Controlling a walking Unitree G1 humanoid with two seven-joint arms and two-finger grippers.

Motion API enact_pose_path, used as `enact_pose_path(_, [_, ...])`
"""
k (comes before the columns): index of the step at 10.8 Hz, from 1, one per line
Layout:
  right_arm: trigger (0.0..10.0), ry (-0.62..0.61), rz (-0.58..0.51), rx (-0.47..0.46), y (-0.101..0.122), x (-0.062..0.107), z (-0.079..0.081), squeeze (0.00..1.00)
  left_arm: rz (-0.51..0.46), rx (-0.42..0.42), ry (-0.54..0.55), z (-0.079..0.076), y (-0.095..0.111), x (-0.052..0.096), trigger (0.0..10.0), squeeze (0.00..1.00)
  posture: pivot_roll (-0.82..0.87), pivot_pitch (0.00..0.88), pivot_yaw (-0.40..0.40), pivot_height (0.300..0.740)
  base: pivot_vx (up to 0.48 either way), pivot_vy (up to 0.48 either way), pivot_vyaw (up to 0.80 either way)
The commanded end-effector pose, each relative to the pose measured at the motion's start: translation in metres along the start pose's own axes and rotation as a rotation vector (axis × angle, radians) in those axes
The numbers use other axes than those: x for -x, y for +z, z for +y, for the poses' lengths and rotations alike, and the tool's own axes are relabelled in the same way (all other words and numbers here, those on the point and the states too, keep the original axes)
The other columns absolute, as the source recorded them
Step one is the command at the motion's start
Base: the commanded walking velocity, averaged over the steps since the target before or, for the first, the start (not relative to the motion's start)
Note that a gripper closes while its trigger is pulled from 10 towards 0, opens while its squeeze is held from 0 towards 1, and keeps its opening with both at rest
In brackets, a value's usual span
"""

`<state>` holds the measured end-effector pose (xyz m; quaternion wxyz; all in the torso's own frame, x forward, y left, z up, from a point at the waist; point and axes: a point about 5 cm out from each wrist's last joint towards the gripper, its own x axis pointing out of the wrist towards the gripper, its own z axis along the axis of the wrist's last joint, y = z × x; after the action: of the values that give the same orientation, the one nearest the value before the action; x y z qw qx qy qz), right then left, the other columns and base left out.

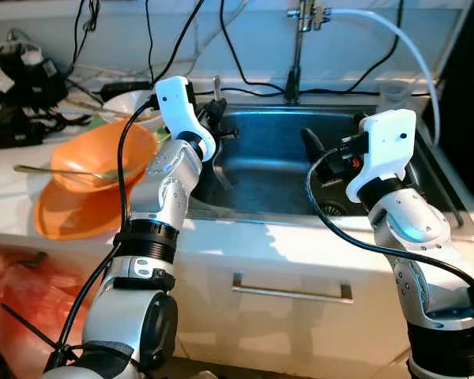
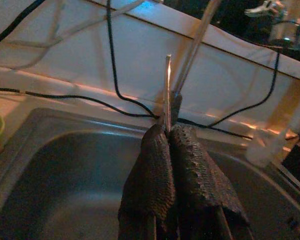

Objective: Kitchen organization

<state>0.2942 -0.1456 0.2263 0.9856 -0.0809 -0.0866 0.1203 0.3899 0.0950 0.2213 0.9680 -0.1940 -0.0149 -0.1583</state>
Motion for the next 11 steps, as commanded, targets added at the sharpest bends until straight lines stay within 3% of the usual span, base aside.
enact_pose_path(1, [10.0, 0.002, -0.023, 0.001, 0.004, 0.0, 0.0, 0.0, -0.019, -0.007, -0.012, -0.002, 0.007, 0.0, 3.0, 0.0, -0.13, 0.0, 0.098, 0.74, 0.0, 0.0, 0.0])
enact_pose_path(2, [10.0, 0.001, -0.022, 0.001, 0.004, 0.0, 0.0, 0.0, -0.018, -0.008, -0.013, -0.002, 0.007, 0.0, 2.9, 0.0, -0.13, 0.0, 0.098, 0.74, 0.0, 0.0, 0.0])
enact_pose_path(4, [10.0, 0.001, -0.02, 0.0, 0.004, -0.001, 0.0, 0.0, -0.022, -0.008, -0.009, -0.002, 0.009, 0.0, 3.9, 0.0, -0.13, 0.0, 0.098, 0.74, 0.0, 0.0, 0.0])
enact_pose_path(11, [10.0, 0.006, -0.013, -0.011, 0.002, 0.001, 0.005, 0.0, 0.101, -0.06, 0.01, 0.002, -0.005, -0.009, 4.0, 0.0, -0.13, 0.0, 0.107, 0.74, 0.0, 0.0, 0.0])
